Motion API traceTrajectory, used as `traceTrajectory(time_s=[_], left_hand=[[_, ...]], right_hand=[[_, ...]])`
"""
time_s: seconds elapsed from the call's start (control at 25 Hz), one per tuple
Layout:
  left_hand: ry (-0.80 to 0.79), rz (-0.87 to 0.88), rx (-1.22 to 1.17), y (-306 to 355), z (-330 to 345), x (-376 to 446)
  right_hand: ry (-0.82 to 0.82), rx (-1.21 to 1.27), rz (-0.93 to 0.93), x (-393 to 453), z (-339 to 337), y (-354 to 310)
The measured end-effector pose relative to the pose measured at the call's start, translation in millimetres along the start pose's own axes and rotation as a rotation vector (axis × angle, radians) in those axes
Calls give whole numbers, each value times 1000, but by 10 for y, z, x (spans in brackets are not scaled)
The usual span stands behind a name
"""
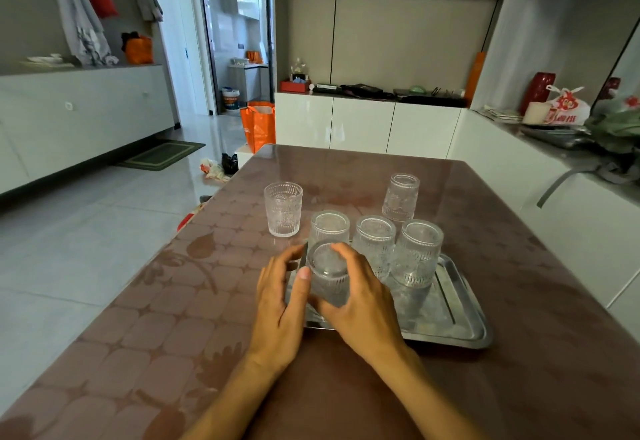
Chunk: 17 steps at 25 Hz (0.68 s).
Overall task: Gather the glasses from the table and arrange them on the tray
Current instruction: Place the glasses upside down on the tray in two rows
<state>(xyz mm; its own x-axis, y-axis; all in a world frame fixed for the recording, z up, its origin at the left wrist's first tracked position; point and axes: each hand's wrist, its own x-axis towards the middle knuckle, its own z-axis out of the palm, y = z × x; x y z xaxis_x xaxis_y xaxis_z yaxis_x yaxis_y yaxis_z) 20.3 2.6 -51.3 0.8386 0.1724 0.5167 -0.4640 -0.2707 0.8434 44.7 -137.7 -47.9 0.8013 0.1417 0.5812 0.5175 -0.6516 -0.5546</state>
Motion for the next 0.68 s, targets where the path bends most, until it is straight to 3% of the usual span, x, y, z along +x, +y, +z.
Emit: traceTrajectory(time_s=[0.4, 0.6, 0.68], left_hand=[[42, -74, 44, -26, -23, 22], [186, -162, 33, -53, -214, 219], [183, -133, 106, -41, -238, 513]], right_hand=[[-145, 72, 89, -30, -35, 22], [29, -93, -151, -438, -301, 109], [60, -85, -153, -462, -315, 164]])
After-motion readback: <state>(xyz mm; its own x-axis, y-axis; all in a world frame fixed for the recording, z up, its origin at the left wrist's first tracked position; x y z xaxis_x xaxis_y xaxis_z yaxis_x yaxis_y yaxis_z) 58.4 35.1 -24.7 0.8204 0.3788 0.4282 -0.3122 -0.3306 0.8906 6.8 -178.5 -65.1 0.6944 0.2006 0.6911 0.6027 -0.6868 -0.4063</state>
